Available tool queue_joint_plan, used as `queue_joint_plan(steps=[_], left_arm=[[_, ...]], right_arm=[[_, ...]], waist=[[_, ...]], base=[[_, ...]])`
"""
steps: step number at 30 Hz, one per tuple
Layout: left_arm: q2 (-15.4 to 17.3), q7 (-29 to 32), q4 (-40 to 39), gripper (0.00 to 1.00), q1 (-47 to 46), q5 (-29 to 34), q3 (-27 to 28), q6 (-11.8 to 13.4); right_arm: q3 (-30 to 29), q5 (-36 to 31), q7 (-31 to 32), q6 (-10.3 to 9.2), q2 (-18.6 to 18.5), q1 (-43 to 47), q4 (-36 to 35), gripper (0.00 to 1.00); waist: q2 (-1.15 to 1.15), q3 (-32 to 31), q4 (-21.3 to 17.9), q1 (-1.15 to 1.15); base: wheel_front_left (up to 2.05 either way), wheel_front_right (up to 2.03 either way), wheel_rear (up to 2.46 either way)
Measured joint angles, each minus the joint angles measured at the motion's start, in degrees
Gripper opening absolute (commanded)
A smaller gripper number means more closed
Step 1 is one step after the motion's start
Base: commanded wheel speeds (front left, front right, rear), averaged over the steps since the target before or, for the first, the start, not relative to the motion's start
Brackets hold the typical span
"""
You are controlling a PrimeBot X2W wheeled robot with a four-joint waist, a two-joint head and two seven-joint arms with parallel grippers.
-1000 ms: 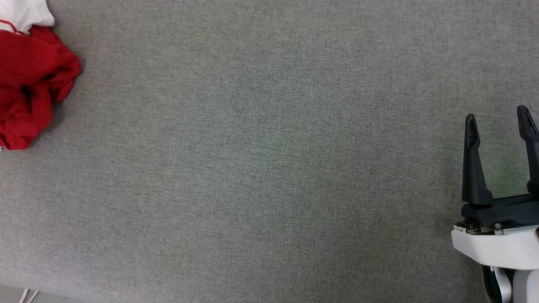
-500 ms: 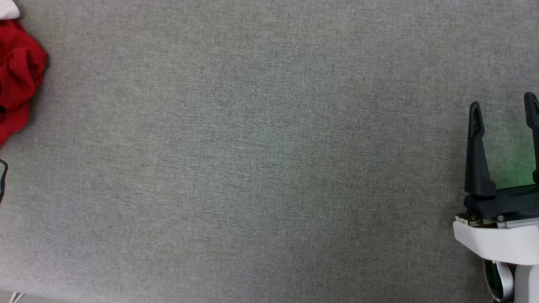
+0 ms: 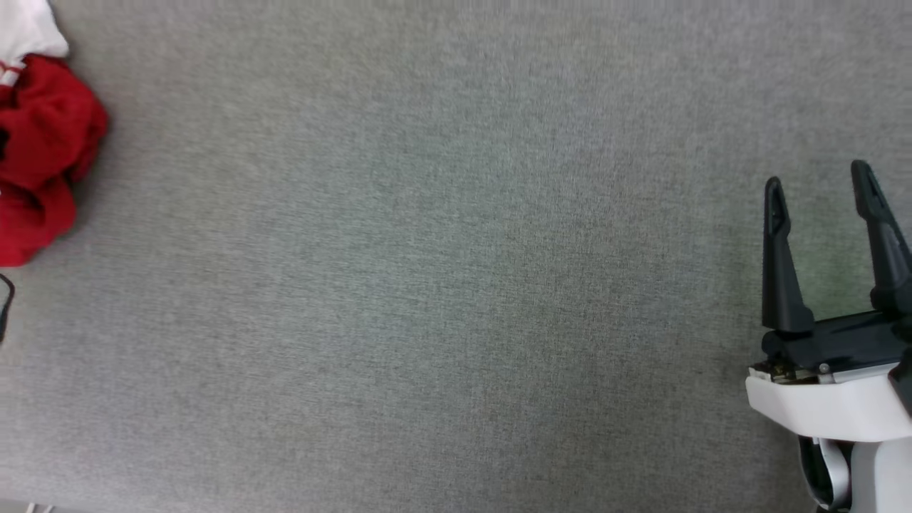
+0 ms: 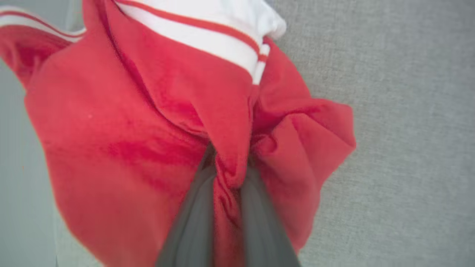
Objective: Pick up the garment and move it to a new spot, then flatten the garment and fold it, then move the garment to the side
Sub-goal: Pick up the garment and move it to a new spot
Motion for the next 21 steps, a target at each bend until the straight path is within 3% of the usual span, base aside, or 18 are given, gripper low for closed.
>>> queue_joint_plan(steps=[11,21], left_arm=[[2.12,-0.09,-9.1,0.0,-7.85,0.21,-6.97,-0.01],[-0.97,2.42,-18.98,0.0,-14.37,0.45,-15.02,-0.01]], right_arm=[[1.19,2.48,0.0,0.0,0.0,2.36,2.92,1.0],[1.85,5.34,-0.01,0.0,0.01,5.68,4.78,1.0]], waist=[[0.0,-9.42,1.1,0.0],[0.0,-17.6,-0.14,-0.01]], base=[[0.0,0.0,0.0],[0.0,0.0,0.0]])
